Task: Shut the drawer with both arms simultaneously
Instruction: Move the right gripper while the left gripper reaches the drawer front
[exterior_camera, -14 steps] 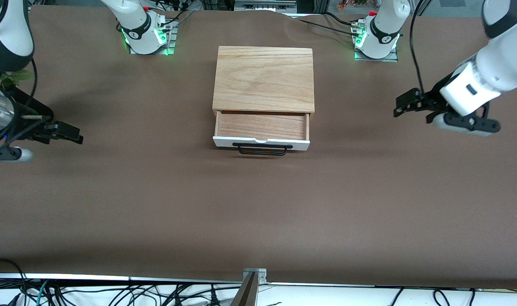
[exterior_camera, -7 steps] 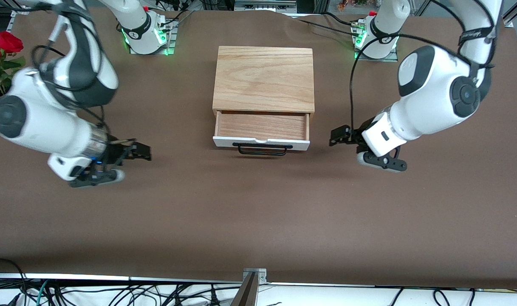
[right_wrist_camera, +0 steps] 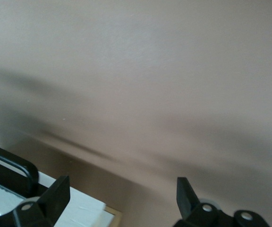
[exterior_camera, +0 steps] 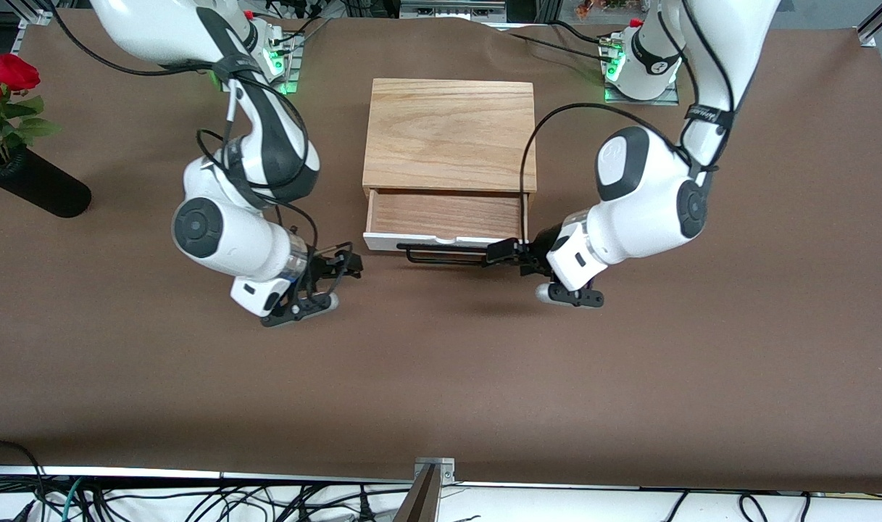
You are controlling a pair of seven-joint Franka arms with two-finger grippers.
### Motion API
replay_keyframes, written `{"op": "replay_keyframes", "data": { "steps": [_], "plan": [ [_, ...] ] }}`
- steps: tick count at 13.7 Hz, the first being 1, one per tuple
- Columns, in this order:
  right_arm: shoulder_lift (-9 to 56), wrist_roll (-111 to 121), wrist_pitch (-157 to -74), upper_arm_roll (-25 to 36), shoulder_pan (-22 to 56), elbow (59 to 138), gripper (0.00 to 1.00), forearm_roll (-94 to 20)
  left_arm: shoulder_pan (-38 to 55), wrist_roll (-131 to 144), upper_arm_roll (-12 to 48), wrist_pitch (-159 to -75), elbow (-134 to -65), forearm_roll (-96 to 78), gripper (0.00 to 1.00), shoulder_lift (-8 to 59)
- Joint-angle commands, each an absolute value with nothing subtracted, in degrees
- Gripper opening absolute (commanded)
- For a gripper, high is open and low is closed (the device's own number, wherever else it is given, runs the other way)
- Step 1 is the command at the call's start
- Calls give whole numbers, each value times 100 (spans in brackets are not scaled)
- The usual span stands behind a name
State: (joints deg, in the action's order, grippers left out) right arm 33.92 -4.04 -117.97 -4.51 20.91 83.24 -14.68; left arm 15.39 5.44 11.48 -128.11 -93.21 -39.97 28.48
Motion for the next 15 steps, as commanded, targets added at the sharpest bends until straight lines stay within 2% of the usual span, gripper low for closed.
{"op": "replay_keyframes", "data": {
  "steps": [1,6,15],
  "plan": [
    [3568,-642,-11848,-422,2285,8209,100,-1731,1573,510,1274,-12867,-9299,-4507,100,3049],
    [3612,-650,-11795,-431,2452,8218,100,-2153,1644,73,1292,-12902,-9325,-4631,100,3436],
    [3797,-668,-11769,-431,2760,8235,100,-2303,1652,-642,1292,-12823,-9642,-4562,100,3428]
  ]
}}
